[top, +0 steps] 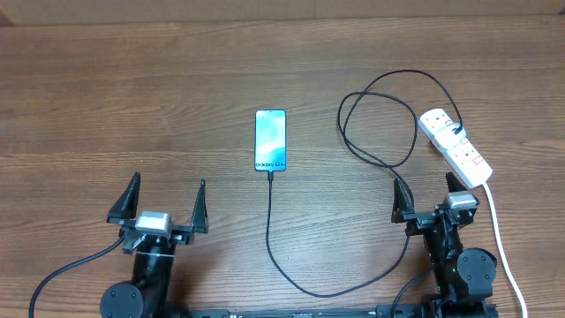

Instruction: Plug charger to phone and switch on socket

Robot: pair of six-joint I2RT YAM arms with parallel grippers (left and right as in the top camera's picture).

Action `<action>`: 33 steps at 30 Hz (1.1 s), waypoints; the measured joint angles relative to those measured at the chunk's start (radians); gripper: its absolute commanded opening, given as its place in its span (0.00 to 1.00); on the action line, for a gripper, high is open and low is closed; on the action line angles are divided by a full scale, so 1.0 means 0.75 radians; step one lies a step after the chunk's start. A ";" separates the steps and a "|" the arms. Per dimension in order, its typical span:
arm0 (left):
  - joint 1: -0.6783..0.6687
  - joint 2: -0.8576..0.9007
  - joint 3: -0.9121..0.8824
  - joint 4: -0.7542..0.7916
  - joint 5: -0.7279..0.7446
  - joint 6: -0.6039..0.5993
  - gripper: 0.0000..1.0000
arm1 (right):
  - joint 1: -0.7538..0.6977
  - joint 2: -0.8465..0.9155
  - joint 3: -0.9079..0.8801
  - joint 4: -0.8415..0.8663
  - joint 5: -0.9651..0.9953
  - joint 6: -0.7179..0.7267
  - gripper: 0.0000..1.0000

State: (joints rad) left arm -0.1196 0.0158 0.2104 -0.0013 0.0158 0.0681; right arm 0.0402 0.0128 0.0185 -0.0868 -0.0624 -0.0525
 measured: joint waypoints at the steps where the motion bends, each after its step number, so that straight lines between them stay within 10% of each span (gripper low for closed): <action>1: 0.001 0.000 -0.018 0.040 0.001 0.003 1.00 | 0.000 0.000 0.000 0.001 -0.001 0.000 1.00; 12: 0.049 -0.001 -0.249 0.371 0.005 -0.014 1.00 | 0.000 0.000 0.000 -0.001 -0.001 0.001 1.00; 33: 0.066 -0.001 -0.269 0.019 -0.253 -0.101 1.00 | 0.000 0.000 0.000 0.001 0.000 0.001 1.00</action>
State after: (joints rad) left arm -0.0700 0.0151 0.0086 0.0132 -0.1741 -0.0074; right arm 0.0402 0.0128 0.0185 -0.0864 -0.0624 -0.0521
